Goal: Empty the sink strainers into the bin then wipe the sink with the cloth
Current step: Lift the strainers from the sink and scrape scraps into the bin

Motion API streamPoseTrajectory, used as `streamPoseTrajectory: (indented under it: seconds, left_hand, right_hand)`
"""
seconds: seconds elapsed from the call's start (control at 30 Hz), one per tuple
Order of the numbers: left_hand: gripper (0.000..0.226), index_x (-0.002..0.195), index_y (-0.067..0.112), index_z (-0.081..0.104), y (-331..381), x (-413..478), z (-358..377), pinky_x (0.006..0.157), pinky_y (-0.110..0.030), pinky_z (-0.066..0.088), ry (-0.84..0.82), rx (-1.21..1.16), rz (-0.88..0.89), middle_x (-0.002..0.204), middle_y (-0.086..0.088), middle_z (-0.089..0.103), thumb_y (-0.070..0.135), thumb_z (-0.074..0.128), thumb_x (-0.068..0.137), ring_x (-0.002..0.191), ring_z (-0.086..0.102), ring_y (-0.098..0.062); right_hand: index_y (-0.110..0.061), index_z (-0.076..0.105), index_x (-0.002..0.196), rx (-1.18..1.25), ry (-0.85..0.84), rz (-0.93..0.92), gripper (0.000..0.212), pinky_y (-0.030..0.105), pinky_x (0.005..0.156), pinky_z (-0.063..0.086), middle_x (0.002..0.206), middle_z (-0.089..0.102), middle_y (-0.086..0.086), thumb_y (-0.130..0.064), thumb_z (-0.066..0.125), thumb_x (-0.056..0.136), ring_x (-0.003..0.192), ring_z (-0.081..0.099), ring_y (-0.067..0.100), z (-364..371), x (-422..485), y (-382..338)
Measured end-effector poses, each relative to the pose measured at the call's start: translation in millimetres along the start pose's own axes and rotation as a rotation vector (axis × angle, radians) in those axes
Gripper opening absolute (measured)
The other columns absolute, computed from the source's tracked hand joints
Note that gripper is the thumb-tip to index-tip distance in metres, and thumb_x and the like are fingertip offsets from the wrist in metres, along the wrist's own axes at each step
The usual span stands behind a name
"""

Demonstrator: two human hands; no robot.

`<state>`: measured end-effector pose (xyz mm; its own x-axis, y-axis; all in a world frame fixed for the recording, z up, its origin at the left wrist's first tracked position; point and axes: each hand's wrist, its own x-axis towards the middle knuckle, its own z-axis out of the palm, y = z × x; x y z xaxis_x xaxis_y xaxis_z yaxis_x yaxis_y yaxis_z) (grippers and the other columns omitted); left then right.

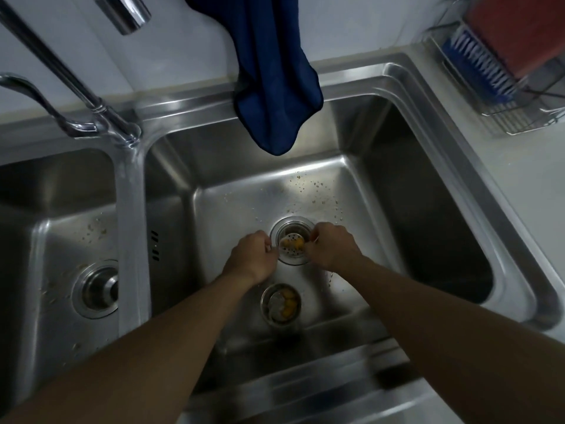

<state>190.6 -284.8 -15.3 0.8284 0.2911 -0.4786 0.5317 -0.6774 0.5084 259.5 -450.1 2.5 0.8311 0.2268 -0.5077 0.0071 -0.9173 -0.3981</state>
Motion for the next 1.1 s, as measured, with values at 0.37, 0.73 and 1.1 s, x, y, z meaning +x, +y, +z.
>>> streamPoseTrajectory:
  seconds: [0.37, 0.73, 1.1]
  left_hand:
    - [0.025, 0.095, 0.017, 0.056, 18, 34, 26, 0.065, -0.033, 0.041, 0.035, 0.132, -0.009, 0.100, -0.006, 0.059, 0.037, 0.069, 0.089, 0.084, 0.057, -0.025]
    - [0.021, 0.099, 0.005, 0.064, 17, 30, 19, 0.076, -0.034, 0.048, 0.028, 0.030, -0.021, 0.105, -0.010, 0.062, 0.024, 0.059, 0.098, 0.093, 0.061, -0.027]
    - [0.010, 0.097, 0.005, 0.060, 19, 19, 8, 0.061, -0.024, 0.042, 0.004, -0.202, -0.067, 0.091, -0.005, 0.061, 0.013, 0.054, 0.097, 0.077, 0.055, -0.012]
  right_hand:
    - [-0.014, 0.049, 0.128, -0.124, 0.111, 0.001, 0.057, 0.040, 0.084, 0.050, 0.122, 0.058, 0.011, -0.048, 0.070, 0.088, 0.108, 0.061, 0.032, 26, 26, 7]
    - [-0.009, 0.060, 0.113, 0.017, 0.101, 0.018, 0.019, 0.036, 0.079, 0.051, 0.108, 0.064, 0.012, -0.020, 0.058, 0.098, 0.097, 0.062, 0.029, 22, 26, 5]
    - [-0.010, 0.049, 0.104, 0.258, 0.077, -0.005, 0.012, 0.031, 0.069, 0.044, 0.102, 0.063, 0.013, -0.023, 0.051, 0.103, 0.091, 0.060, 0.025, 9, 9, 4]
